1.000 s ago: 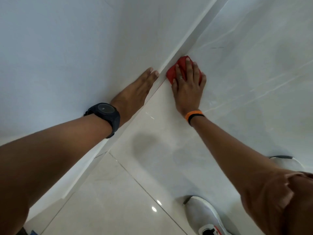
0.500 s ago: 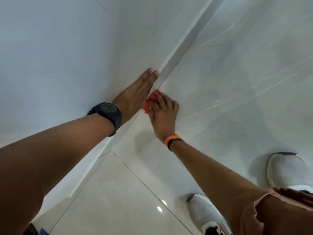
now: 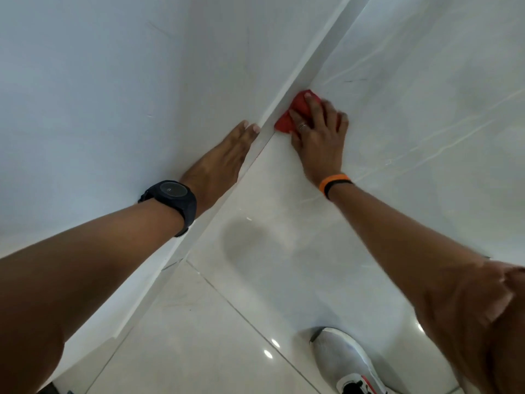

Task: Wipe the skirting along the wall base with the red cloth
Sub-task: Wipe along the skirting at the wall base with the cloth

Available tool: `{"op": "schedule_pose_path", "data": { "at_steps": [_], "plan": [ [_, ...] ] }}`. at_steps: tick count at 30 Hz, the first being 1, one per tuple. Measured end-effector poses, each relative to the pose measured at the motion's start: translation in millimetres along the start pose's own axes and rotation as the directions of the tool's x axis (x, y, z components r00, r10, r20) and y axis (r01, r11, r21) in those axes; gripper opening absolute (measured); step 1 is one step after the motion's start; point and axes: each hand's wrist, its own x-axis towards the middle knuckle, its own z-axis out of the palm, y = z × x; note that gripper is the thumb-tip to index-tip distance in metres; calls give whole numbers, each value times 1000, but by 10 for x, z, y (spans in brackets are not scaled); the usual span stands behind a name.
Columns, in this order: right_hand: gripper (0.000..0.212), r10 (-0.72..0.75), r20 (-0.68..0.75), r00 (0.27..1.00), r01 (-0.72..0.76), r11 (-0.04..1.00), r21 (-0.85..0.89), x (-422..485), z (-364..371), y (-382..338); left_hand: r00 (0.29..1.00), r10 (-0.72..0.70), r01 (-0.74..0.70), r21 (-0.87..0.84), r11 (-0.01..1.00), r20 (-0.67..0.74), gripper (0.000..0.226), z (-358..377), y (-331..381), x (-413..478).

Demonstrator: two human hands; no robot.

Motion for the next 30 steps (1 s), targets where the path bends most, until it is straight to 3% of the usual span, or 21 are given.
{"op": "schedule_pose_path", "data": {
  "at_steps": [3, 5, 7, 10, 12, 15, 18, 21, 27, 30],
  "plan": [
    [45, 132, -4, 991, -132, 988, 79, -200, 72, -436, 1000, 9, -9, -25, 1000, 2, 75, -14, -32, -4],
    [42, 114, 36, 993, -117, 985, 128, -509, 179, -696, 1000, 22, -22, -33, 999, 9, 75, -33, -49, 4],
    [37, -34, 54, 998, 25, 985, 168, -913, 295, -931, 999, 28, -28, -32, 999, 16, 74, -47, -65, -2],
    [30, -267, 168, 949, 231, 951, 204, -1329, 426, -1138, 1000, 25, -24, -27, 999, 13, 76, -72, -86, -23],
    [31, -349, 191, 917, 309, 927, 211, -1284, 454, -1092, 1000, 23, -23, -16, 1000, 9, 81, -87, -101, -35],
    [32, -447, 153, 881, 439, 894, 84, -1048, 399, -861, 1000, 16, -16, -11, 1000, 19, 82, -77, -84, -23],
    [25, -306, 35, 951, 305, 951, 41, -653, 276, -526, 1000, 21, -21, -51, 999, 14, 80, -52, -44, -4],
    [34, -127, 42, 991, 126, 992, 21, -274, 125, -179, 1000, 10, -10, -39, 999, 8, 75, -22, -21, -2],
    [35, 224, -53, 973, -217, 969, 115, -134, 103, -414, 1000, 23, -22, -17, 1000, 6, 74, -10, -39, -13],
    [41, 207, -51, 977, -196, 966, 167, -440, 216, -708, 1000, 25, -25, -19, 999, 11, 74, -33, -56, -12]
  ]
}}
